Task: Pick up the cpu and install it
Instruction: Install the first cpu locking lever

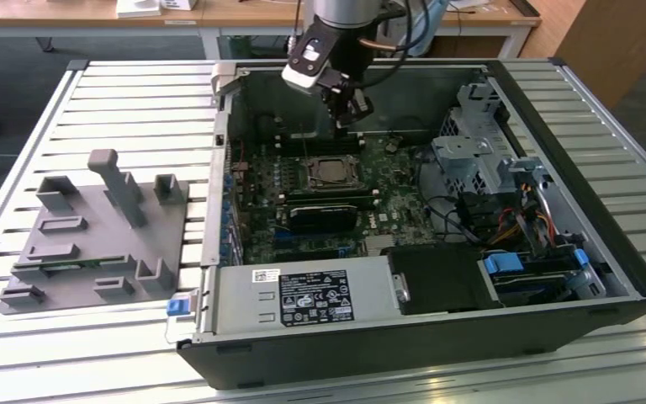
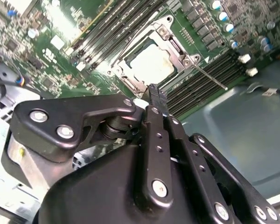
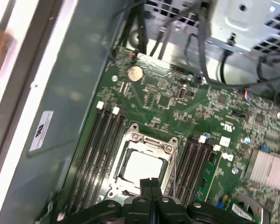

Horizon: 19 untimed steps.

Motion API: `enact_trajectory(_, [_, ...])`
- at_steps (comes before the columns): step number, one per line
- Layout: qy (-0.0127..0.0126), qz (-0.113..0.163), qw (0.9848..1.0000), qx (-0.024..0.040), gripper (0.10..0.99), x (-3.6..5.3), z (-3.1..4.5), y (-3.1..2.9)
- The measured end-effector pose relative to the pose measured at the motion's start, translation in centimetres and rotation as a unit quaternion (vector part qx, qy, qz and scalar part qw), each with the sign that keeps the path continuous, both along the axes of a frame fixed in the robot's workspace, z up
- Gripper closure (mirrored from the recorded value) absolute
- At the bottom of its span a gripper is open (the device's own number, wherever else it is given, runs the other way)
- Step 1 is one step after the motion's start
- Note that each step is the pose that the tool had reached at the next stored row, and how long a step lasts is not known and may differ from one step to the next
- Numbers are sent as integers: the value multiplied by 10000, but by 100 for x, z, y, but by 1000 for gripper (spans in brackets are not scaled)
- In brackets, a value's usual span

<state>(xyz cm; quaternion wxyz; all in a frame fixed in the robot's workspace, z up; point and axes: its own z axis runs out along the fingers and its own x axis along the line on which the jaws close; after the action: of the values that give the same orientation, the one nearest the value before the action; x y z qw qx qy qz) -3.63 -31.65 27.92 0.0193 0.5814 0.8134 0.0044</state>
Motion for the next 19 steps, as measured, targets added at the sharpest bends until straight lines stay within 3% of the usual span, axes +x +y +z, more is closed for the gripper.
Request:
enact_trajectory(7, [0, 438, 9990, 0, 980, 0, 0, 0])
enact_trajectory(19, [0, 855, 9963, 0, 980, 0, 0, 0])
